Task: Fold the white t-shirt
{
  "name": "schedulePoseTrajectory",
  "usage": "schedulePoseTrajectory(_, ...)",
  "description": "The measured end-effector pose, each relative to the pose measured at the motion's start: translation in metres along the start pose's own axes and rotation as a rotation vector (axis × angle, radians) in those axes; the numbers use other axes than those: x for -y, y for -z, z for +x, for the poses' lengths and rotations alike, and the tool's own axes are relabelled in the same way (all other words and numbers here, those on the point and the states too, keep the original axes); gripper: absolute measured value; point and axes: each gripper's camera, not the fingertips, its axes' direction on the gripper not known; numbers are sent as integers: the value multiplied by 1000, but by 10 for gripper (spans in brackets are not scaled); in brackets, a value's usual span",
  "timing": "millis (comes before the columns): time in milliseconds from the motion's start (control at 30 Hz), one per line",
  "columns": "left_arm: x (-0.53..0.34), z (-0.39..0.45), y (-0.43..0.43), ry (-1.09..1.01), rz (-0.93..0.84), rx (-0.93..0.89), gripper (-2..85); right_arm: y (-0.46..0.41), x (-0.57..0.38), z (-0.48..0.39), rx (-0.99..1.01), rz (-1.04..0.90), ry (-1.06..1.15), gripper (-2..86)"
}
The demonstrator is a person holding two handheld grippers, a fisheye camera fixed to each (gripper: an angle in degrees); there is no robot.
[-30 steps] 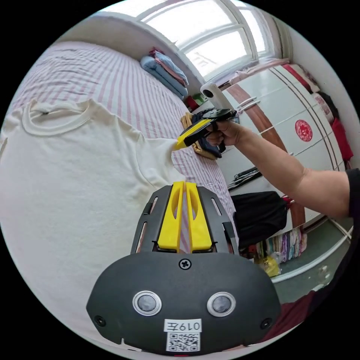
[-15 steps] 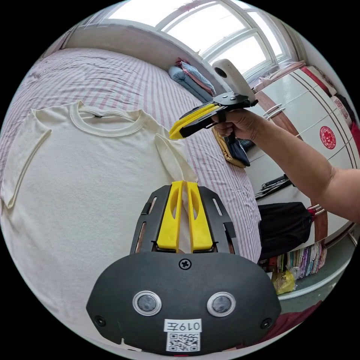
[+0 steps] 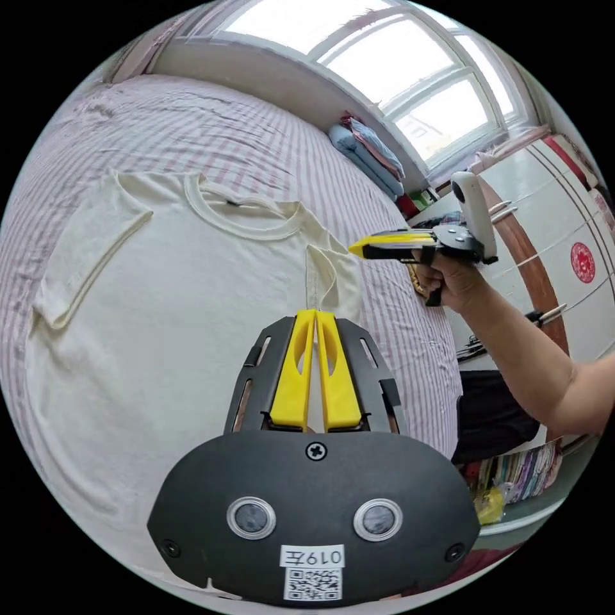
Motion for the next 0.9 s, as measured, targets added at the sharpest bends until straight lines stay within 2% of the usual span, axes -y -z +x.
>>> schedulePoseTrajectory(167,95,19,-51,-190,-130,59,11,6,-40,-105,-184,46,-79,78)
schedulePoseTrajectory(267,142,24,-93,-245,-297,39,12,1,-45,-150,-244,33,-76,86)
schedulePoseTrajectory(400,172,25,-129,-202,-444,4,11,-1,-43,-181,-239,23,-67,85)
schedulePoseTrajectory(500,182,24,-144,-173,-482,34,11,4,-43,-196,-236,25,-72,83)
schedulePoseTrajectory(633,194,17,-160,-95,-498,-54,14,0,-46,-211,-204,-5,-73,77)
schedulePoseTrajectory(733,203,13,-173,-50,-516,-74,16,-1,-47,-215,-180,-21,-91,16)
schedulePoseTrajectory(900,218,11,-190,-32,-531,-21,15,-1,-47,-234,-219,-34,-56,-4)
